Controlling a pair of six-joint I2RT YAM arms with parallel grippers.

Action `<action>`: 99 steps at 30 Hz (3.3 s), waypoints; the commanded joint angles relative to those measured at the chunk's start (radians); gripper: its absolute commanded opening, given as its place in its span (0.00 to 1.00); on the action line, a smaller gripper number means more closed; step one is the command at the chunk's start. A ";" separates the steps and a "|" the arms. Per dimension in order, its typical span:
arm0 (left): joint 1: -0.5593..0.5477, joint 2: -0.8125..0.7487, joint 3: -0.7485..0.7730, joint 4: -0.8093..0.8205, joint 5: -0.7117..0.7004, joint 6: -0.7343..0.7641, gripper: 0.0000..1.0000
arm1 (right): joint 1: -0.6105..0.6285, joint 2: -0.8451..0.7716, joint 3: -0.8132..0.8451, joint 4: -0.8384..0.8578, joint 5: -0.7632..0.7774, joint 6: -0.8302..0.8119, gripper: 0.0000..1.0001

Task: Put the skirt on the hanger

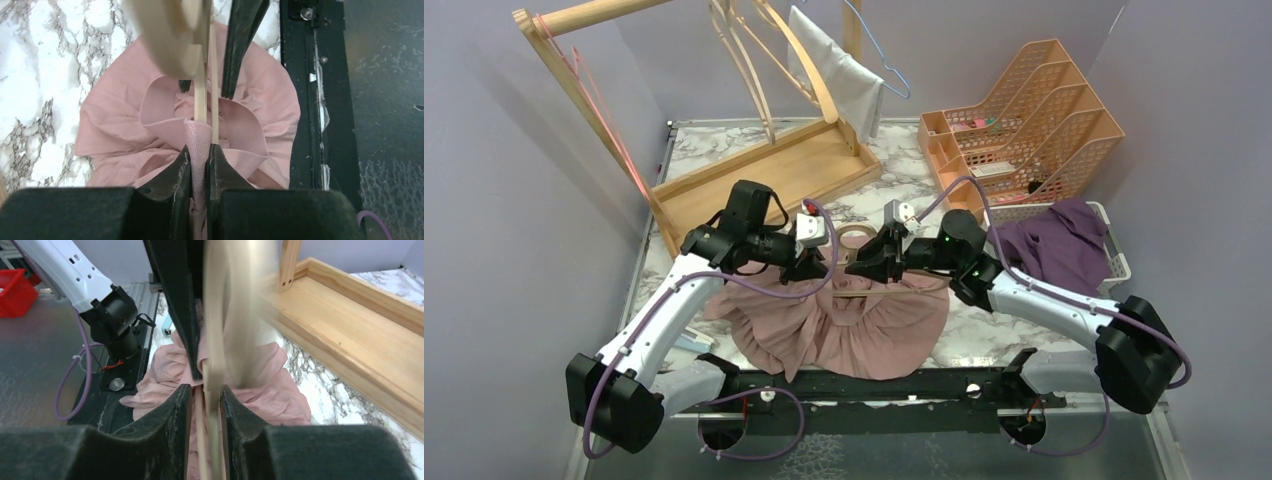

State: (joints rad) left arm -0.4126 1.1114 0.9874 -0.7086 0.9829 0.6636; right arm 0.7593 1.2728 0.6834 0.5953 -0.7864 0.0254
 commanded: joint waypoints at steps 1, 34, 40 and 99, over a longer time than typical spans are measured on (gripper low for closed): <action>0.005 -0.024 0.045 0.041 -0.078 0.017 0.00 | 0.011 -0.091 0.052 -0.113 0.136 0.002 0.41; 0.006 -0.237 -0.081 0.490 -0.418 -0.562 0.00 | 0.096 0.014 0.158 -0.648 0.839 0.799 0.59; 0.006 -0.257 -0.082 0.465 -0.435 -0.550 0.00 | 0.104 0.054 0.128 -0.696 0.952 0.907 0.54; -0.060 -0.035 0.105 -0.082 -0.478 -0.244 0.00 | -0.500 -0.094 0.345 -0.800 0.298 0.440 0.01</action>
State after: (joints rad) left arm -0.4458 1.0565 1.0927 -0.6994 0.5117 0.4152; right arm 0.2596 1.1713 1.0348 -0.3668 -0.4030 0.4942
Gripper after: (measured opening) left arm 0.119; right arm 0.015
